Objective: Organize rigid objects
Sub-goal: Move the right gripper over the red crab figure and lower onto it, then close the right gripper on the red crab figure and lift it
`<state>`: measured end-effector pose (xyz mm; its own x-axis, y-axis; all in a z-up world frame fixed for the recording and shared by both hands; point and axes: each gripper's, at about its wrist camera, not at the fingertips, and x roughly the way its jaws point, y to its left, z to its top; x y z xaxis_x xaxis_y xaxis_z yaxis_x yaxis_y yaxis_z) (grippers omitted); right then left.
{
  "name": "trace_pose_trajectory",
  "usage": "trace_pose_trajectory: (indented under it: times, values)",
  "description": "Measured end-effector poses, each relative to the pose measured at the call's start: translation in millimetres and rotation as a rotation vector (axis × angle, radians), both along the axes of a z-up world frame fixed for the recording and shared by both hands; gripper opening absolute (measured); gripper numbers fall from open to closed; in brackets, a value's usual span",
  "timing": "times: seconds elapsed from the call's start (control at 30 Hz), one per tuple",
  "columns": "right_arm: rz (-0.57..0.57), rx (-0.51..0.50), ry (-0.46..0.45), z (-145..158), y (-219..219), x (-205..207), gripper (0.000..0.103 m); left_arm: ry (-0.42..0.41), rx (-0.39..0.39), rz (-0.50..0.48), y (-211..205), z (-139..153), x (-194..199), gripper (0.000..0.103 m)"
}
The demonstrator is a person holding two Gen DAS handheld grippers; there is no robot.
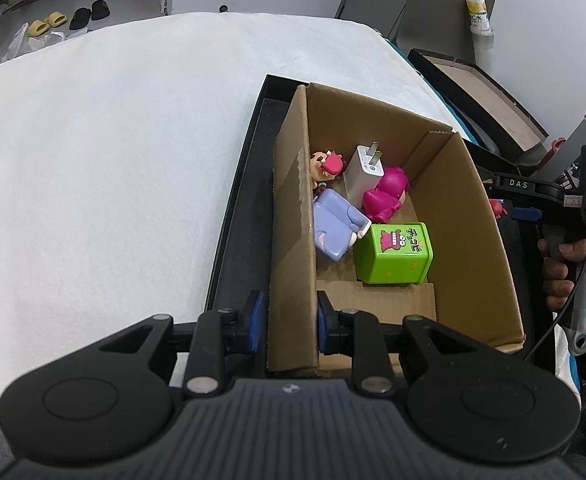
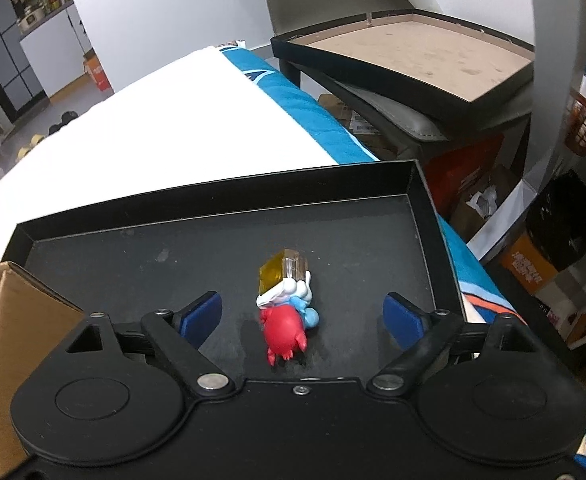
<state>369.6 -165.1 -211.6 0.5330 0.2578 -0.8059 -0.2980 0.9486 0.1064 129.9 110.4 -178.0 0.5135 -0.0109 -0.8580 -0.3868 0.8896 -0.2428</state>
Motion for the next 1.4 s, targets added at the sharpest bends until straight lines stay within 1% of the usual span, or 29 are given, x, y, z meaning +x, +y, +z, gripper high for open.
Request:
trace_pose_trajectory:
  times: [0.07,0.13,0.17,0.2,0.27,0.4,0.5,0.73,0.83,0.97,1.27,1.4]
  values:
    - [0.013,-0.014,-0.003,-1.5,3.9,-1.1,0.086,0.001,0.002,0.001,-0.6,-0.2,0.4,0.024]
    - [0.042,-0.050,-0.011,-3.1,8.9,-4.6,0.065,0.002,0.001,0.003,-0.9,-0.6,0.9,0.024]
    - [0.051,-0.072,-0.009,-3.5,11.6,-6.2,0.034,0.003,0.002,0.004,-1.1,-0.8,1.3,0.024]
    - [0.050,-0.085,0.018,-4.6,12.6,-5.7,0.032,0.004,0.004,0.003,-1.4,-0.9,1.6,0.024]
    - [0.043,-0.058,0.042,0.1,9.6,-6.0,0.032,0.005,0.006,0.003,-2.3,-1.0,2.1,0.024]
    - [0.047,-0.026,0.025,15.8,7.8,-10.7,0.032,0.006,0.009,0.002,-2.9,-0.8,2.1,0.024]
    - [0.061,0.001,0.033,23.9,7.5,-13.4,0.032,0.005,0.010,0.001,-3.4,-0.6,1.8,0.024]
    - [0.115,-0.010,0.025,34.7,15.1,-23.3,0.032,0.013,0.009,0.006,-3.3,-1.0,1.4,0.024]
    - [0.129,-0.021,0.010,45.4,18.0,-30.9,0.032,0.010,0.011,0.003,-4.2,-0.3,1.7,0.024]
    - [0.165,-0.007,-0.012,59.0,21.6,-43.0,0.032,-0.009,0.004,0.008,-2.7,1.8,-0.7,0.024]
    - [0.253,0.032,-0.060,81.5,33.5,-75.8,0.032,-0.022,0.004,0.003,-1.6,4.9,-6.5,0.022]
    - [0.270,0.053,-0.069,89.0,39.3,-84.2,0.032,-0.029,0.001,-0.003,-1.7,6.9,-8.0,0.022]
